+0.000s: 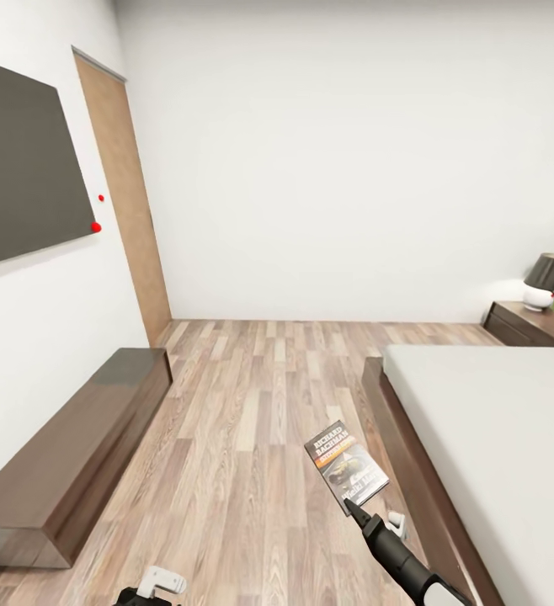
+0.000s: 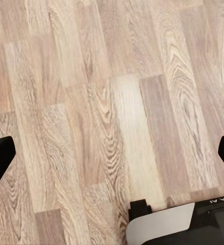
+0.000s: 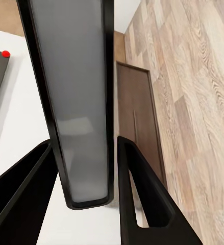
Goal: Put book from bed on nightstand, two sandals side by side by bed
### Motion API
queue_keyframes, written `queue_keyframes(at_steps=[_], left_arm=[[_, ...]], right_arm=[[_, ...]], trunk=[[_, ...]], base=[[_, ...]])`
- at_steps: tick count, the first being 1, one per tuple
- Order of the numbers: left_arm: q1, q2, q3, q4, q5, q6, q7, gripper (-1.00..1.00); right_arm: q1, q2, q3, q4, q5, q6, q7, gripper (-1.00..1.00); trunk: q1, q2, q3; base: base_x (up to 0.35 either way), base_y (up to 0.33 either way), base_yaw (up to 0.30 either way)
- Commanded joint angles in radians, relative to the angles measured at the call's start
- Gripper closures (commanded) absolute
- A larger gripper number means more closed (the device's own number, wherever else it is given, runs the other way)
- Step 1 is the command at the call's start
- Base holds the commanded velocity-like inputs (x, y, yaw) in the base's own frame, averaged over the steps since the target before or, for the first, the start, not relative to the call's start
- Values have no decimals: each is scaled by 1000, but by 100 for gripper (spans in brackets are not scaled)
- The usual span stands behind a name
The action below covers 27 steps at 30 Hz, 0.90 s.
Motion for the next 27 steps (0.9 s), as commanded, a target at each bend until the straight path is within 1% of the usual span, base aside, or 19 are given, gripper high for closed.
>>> queue_keyframes(at_steps=[1, 22, 27], left_arm=[[0, 1, -2, -2, -10, 5, -3, -100], [0, 1, -2, -2, -10, 5, -3, -100], [0, 1, -2, -2, -10, 5, -3, -100]], right_arm=[[-1, 0, 3, 0, -12, 10, 3, 100], [-1, -7, 3, 0, -12, 10, 4, 100], [-1, -4, 3, 0, -12, 10, 4, 100]], trunk=[[1, -2, -2], [1, -2, -2], [1, -2, -2]], base=[[312, 120, 0], [314, 118, 0], [316, 114, 0]])
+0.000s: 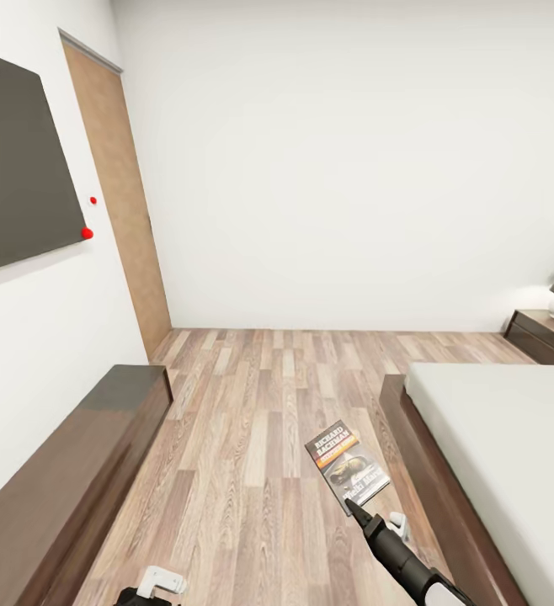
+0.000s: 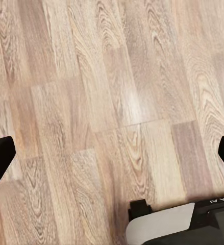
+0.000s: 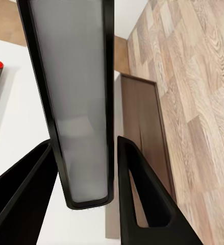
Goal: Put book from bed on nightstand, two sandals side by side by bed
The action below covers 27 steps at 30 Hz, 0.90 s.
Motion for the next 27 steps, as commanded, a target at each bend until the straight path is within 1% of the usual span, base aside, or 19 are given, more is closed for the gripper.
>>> queue_keyframes(at_steps=[1, 27], left_arm=[[0, 1, -2, -2, -10, 5, -3, -100], [0, 1, -2, -2, -11, 5, -3, -100]], right_arm=[[-1, 0, 3, 0, -12, 10, 3, 100], [0, 0, 3, 0, -12, 10, 3, 100]], trunk=[[1, -2, -2], [1, -2, -2]], base=[[316, 113, 0], [317, 108, 0]])
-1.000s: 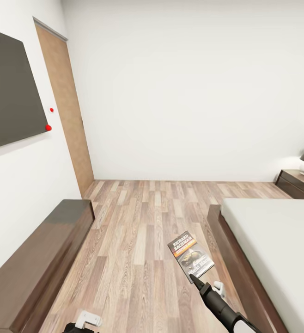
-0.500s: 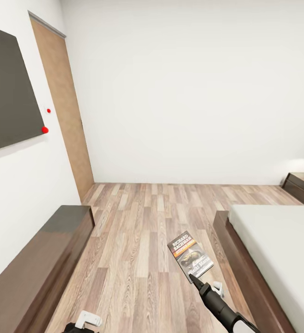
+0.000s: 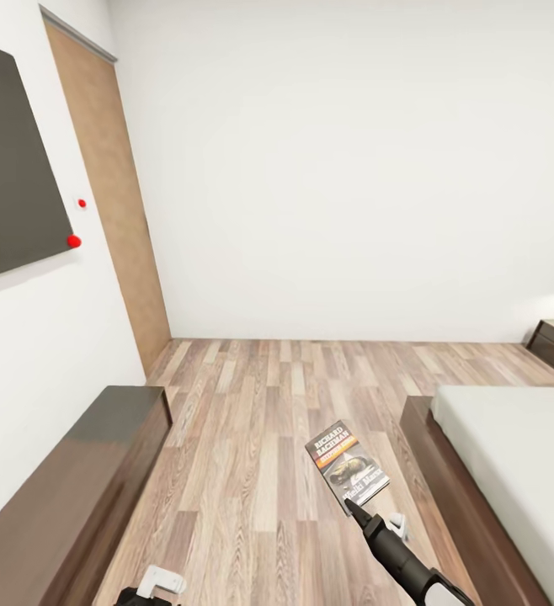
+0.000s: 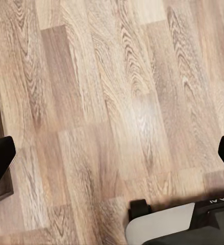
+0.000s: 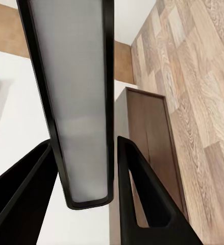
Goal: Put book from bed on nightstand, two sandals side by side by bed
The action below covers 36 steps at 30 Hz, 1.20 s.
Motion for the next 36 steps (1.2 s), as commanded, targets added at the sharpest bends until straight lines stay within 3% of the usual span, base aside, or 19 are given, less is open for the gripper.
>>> queue_keyframes(at_steps=[1, 24, 30, 36], left_arm=[[0, 1, -2, -2, -10, 5, -3, -100], [0, 1, -4, -2, -11, 4, -3, -100], [0, 1, -41, -2, -9, 3, 0, -100], [0, 1, -56, -1, -11, -7, 26, -100]], right_arm=[[-1, 0, 3, 0, -12, 10, 3, 100], [-2, -1, 3, 0, -13, 11, 4, 100], [-2, 1, 3, 1, -13, 11, 4, 100], [-2, 1, 3, 1, -13, 11, 3, 100]], trunk=[[1, -2, -2], [1, -2, -12], [1, -2, -14], [1, -2, -15]], base=[[330, 40, 0], [336, 7, 0], [338, 0, 0], [338, 0, 0]])
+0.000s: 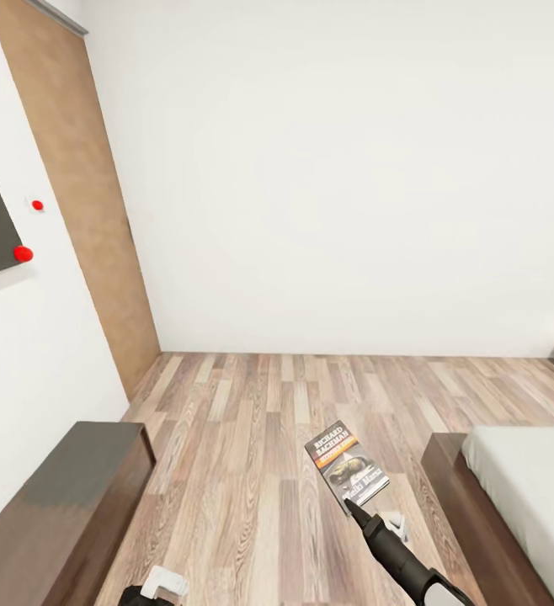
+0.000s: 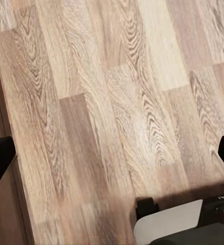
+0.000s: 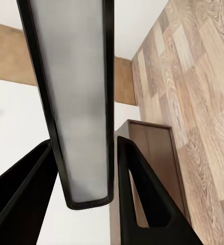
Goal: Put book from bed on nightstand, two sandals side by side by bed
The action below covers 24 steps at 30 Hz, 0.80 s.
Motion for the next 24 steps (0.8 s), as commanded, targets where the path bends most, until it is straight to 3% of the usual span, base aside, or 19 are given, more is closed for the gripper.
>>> queue_keyframes(at_steps=[1, 24], left_arm=[[0, 1, -2, -2, -11, 4, -1, -100], [0, 1, -8, -2, -11, 0, 8, -100]], right_arm=[[-1, 0, 3, 0, -12, 10, 3, 100], [-1, -1, 3, 0, -11, 10, 3, 100]], trunk=[[1, -2, -2], [1, -2, -6]], base=[[338, 0, -6], [339, 0, -28]])
